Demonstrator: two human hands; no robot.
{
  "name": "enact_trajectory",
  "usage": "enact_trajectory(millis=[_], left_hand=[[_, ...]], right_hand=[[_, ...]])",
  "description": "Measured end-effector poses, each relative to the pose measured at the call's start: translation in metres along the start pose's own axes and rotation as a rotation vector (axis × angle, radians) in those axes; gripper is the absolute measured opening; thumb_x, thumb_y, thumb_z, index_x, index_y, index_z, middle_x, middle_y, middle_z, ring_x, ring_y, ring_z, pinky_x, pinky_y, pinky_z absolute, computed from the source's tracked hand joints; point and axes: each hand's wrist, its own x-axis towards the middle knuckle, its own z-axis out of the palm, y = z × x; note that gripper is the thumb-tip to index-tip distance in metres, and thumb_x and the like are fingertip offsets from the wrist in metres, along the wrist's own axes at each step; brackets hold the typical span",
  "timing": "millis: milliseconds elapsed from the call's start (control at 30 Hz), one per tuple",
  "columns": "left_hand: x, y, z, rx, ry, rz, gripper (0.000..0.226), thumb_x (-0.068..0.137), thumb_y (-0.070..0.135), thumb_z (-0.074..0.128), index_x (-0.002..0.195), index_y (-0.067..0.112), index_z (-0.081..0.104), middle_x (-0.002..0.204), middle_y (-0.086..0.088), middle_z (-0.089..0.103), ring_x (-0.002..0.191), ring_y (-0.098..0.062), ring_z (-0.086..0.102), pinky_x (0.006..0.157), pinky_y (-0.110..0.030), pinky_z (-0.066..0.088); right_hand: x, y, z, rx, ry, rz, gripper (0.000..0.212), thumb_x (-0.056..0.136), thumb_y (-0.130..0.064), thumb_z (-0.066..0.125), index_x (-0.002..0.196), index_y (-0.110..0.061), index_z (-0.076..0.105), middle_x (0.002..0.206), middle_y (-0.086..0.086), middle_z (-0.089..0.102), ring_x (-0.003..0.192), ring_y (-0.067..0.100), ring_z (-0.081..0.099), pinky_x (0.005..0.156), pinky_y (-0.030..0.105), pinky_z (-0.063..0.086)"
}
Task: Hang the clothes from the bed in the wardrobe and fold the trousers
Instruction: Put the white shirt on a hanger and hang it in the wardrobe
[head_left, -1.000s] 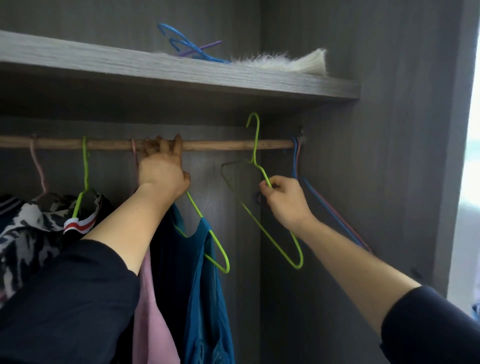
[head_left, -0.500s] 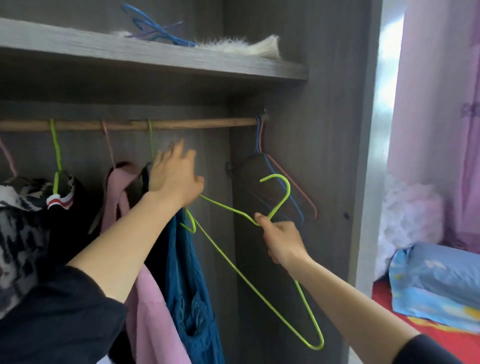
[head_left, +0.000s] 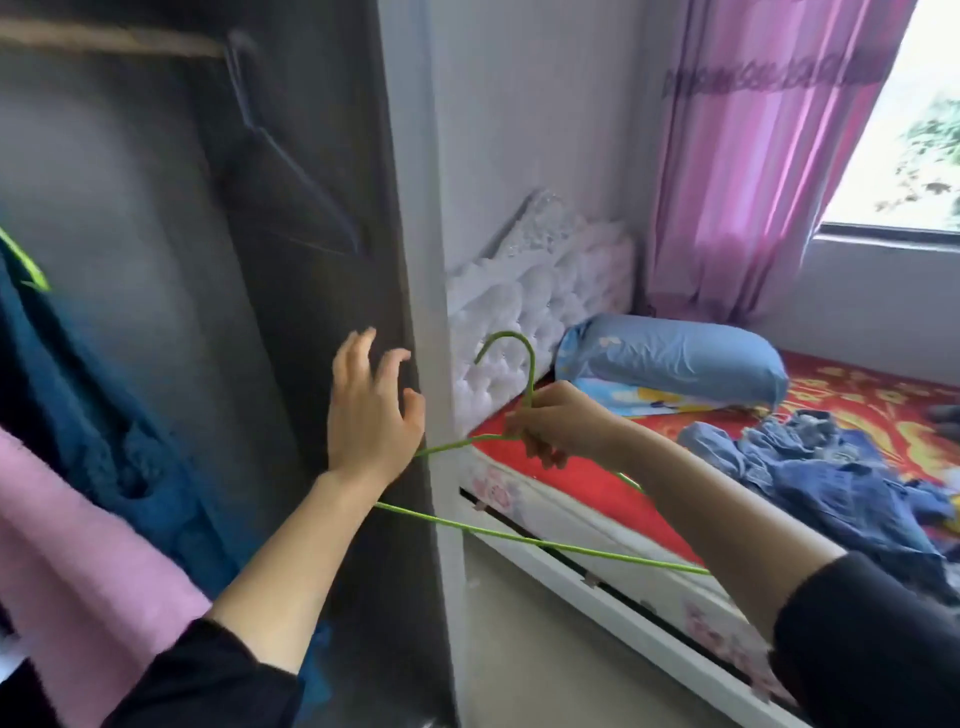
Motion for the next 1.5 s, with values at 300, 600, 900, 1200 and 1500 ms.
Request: enact_trajectory(millis=[300,600,900,1200,1500], left_hand=[[-0.105,0.227,0.146,-0.139,-0.437,0.124,0.045,0.082,0.015,0.055,0.126,0.01,0.056,0.144,-0.017,0.039,0.136,-0.031,0.028,0.113,-0.04,0.023],[-0.188,0.464,0.251,-0.292,-0.889,0.244,0.04,0.089,0.026,0.048,0.128,0.019,0.049,0.138,-0.006,0.04,0.129,-0.024,0.032,0.101,-0.036,0.036],[-0.204,0.62,0.362,-0.314,-1.05,0.404,0.038,0.089,0.027,0.048,0.126,0.018,0.05,0.132,-0.005,0.043,0.124,-0.024,0.035,0.096,-0.038,0.039],[-0.165,0.758,0.52,-0.276,-1.168,0.504,0.034,0.092,0.027,0.045,0.124,0.014,0.049,0.13,-0.008,0.044,0.123,-0.028,0.037,0.097,-0.042,0.04],[-0.149,0.86,0.656,-0.18,-1.261,0.533,0.037,0.09,0.028,0.044,0.124,0.014,0.048,0.13,-0.009,0.043,0.125,-0.029,0.036,0.096,-0.043,0.039]], right_hand=[[-0.158,0.194,-0.133,-0.108,0.094,0.293,0.021,0.089,-0.019,0.061,0.071,-0.01,0.066,0.048,-0.007,0.062,0.044,0.005,0.057,0.051,0.023,0.048],[-0.331,0.333,-0.275,0.008,0.455,0.589,0.018,0.088,-0.016,0.061,0.08,-0.002,0.069,0.064,0.007,0.066,0.054,0.014,0.06,0.052,0.024,0.048],[-0.385,0.445,-0.383,0.074,0.687,0.747,0.012,0.09,-0.013,0.06,0.084,-0.009,0.07,0.066,0.007,0.065,0.052,0.014,0.059,0.048,0.019,0.045],[-0.351,0.562,-0.517,0.112,0.807,0.889,0.016,0.088,-0.01,0.057,0.089,0.001,0.068,0.069,0.007,0.062,0.057,0.016,0.056,0.055,0.022,0.046],[-0.327,0.68,-0.624,0.188,0.886,0.975,0.021,0.086,-0.008,0.052,0.075,-0.023,0.061,0.063,-0.005,0.058,0.055,0.011,0.053,0.054,0.022,0.041]])
